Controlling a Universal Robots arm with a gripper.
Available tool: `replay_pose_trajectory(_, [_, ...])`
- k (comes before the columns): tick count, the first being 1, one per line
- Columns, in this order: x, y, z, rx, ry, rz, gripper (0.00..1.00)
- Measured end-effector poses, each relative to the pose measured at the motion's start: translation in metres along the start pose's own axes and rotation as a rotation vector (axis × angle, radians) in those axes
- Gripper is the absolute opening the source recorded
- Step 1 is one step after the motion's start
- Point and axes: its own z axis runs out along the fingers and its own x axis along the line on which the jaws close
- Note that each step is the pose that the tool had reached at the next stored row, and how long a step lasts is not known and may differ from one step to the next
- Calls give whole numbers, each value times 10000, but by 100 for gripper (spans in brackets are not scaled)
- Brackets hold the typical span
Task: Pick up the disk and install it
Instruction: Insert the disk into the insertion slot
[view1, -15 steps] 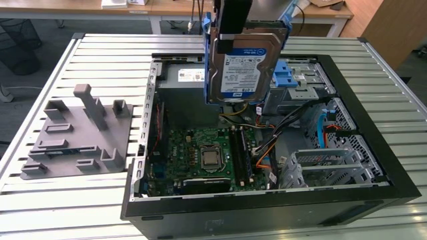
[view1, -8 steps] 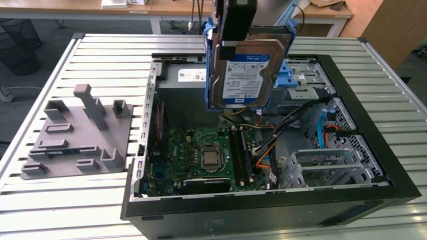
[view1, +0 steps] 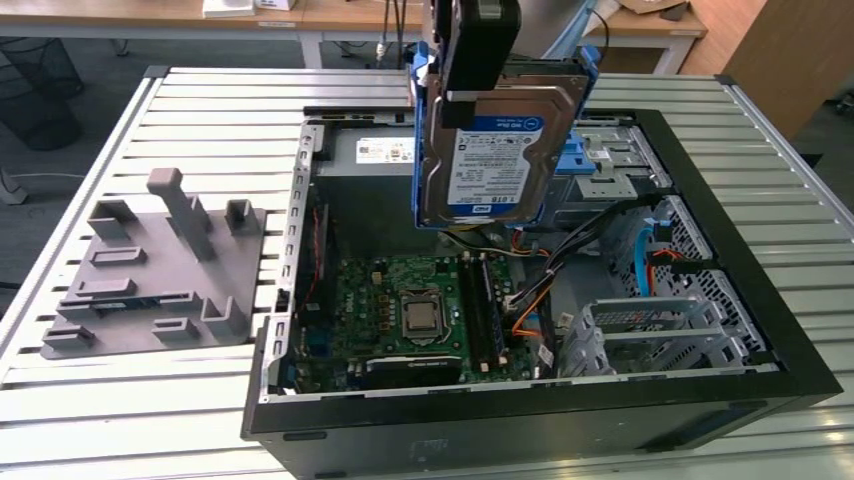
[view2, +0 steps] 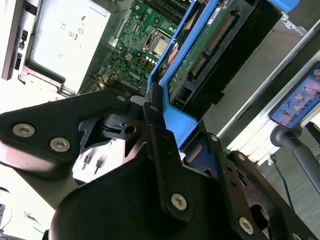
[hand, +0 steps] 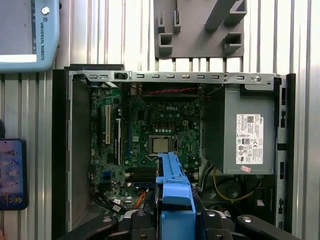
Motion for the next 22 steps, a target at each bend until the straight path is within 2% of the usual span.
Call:
replay_pose_trajectory(5, [30,-6,-1,0,0,-1,36])
replay_pose_trajectory(11, [205,-12,-3,-1,0,0,36])
replay_pose_trajectory(13, [242,-32,-3,0,0,-1,36])
replay_pose_trajectory(15, [263,-82,-2,0,0,-1,36])
replay_pose_trajectory(19, [290,-242,1,0,0,0,36])
replay_pose_trajectory(22, [318,-295,2,0,0,-1,36])
